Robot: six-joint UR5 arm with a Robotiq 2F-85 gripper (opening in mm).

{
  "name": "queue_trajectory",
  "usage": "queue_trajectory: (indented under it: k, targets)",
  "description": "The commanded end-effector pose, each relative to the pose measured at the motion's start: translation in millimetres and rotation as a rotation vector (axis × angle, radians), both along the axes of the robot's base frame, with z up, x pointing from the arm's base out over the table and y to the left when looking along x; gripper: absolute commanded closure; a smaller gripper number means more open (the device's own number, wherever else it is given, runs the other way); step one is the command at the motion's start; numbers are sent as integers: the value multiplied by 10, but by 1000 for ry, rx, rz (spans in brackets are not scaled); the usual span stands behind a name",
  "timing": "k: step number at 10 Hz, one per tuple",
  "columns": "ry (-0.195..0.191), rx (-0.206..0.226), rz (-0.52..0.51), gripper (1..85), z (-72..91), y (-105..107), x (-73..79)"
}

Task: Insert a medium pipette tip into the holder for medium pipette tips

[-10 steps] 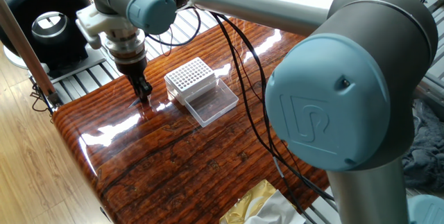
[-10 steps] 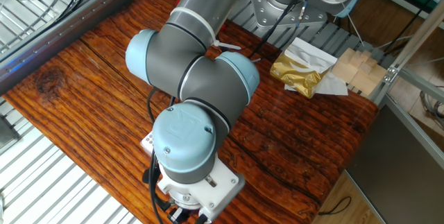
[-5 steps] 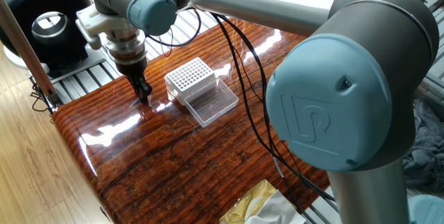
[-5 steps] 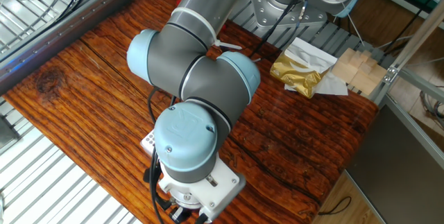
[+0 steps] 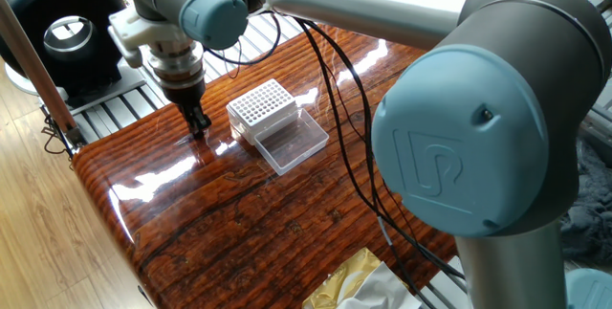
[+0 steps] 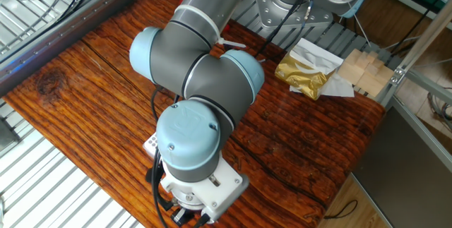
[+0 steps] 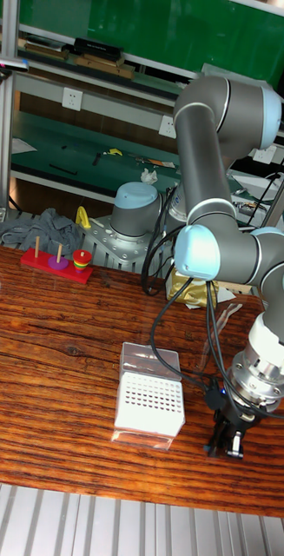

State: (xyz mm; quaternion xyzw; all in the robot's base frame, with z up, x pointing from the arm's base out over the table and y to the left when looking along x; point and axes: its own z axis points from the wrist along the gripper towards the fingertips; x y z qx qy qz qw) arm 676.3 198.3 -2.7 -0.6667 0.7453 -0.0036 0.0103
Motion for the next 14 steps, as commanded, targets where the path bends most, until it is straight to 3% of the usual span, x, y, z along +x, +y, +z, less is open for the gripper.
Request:
queue_trajectory:
  k: [1, 2, 5, 14]
  targets:
    - [-6, -2, -29, 743, 51, -30, -4]
    - [-8, -19, -40, 763, 90, -80, -12]
    - [-32, 1, -57, 780, 26, 18, 71]
    - [-40, 23, -120, 847, 76, 111, 86]
